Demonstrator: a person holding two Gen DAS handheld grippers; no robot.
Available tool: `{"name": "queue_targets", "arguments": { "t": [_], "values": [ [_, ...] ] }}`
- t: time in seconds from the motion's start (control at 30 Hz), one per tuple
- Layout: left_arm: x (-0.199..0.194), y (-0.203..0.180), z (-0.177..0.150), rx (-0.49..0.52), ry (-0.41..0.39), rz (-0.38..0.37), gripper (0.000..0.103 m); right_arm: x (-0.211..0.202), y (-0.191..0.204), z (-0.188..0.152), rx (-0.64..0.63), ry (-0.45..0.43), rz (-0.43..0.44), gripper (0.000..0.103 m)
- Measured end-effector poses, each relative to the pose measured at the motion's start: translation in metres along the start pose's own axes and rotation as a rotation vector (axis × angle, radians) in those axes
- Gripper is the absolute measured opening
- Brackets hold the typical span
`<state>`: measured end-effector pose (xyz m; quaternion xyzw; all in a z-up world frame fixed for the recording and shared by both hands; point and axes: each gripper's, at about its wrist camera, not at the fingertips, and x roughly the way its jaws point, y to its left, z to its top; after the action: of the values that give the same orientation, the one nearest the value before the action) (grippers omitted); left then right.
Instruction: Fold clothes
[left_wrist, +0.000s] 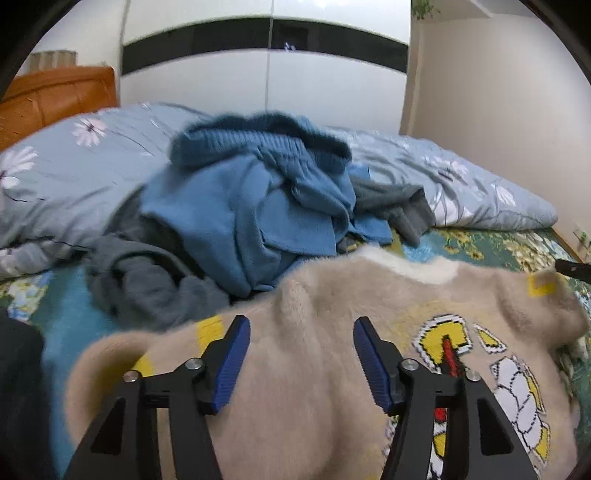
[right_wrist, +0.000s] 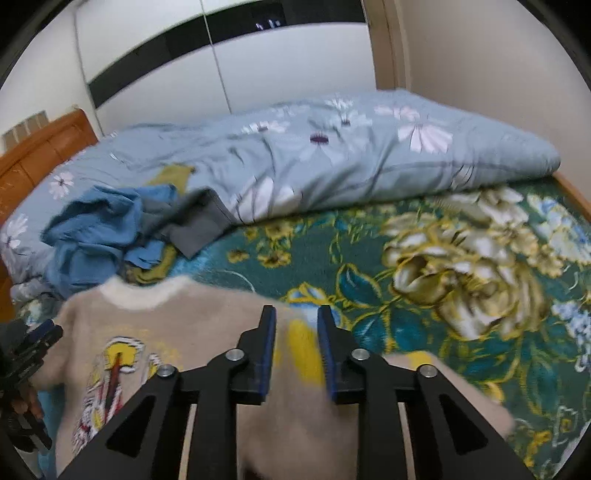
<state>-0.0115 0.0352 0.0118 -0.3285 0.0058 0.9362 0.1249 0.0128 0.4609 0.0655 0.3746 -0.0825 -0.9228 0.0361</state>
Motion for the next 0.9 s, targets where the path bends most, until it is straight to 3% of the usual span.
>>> {"name": "queue_targets", "arguments": {
  "t": [0.07,0.13,0.33,0.5,0.77,0.83,0.9],
  "values": [
    [-0.015,-0.002,-0.008,-0.023,-0.029,0.000,0.069,-0.025,-0.011,-0.006,0.010,-0.032,0.010,0.041],
    [-0.029,-0.004,-0.018,-0.052,-0.047,-0.008,0.073,-0.050,-0.033,-0.021,0.054,-0.064,-0.009,0.045],
    [-0.045,-0.016,-0.050,-0.089,-0.032,-0.030,0.073,-0.076,-0.117,-0.075,0.390,-0.041,-0.011,0.045],
    [-0.041,-0.028,-0.060,-0.083,0.022,-0.062,0.074,-0.055,-0.153,-0.096,0.648,-0.017,0.133,0.045],
    [-0.040,-0.029,-0.068,-0.078,0.056,-0.048,0.075,-0.012,-0.162,-0.102,0.853,0.003,0.260,0.045],
    [-0.039,-0.029,-0.068,-0.081,0.061,-0.043,0.075,-0.007,-0.165,-0.102,0.889,-0.009,0.253,0.044],
    [-0.038,-0.029,-0.068,-0.080,0.065,-0.043,0.075,-0.004,-0.170,-0.102,0.930,-0.026,0.236,0.037]
  ]
}}
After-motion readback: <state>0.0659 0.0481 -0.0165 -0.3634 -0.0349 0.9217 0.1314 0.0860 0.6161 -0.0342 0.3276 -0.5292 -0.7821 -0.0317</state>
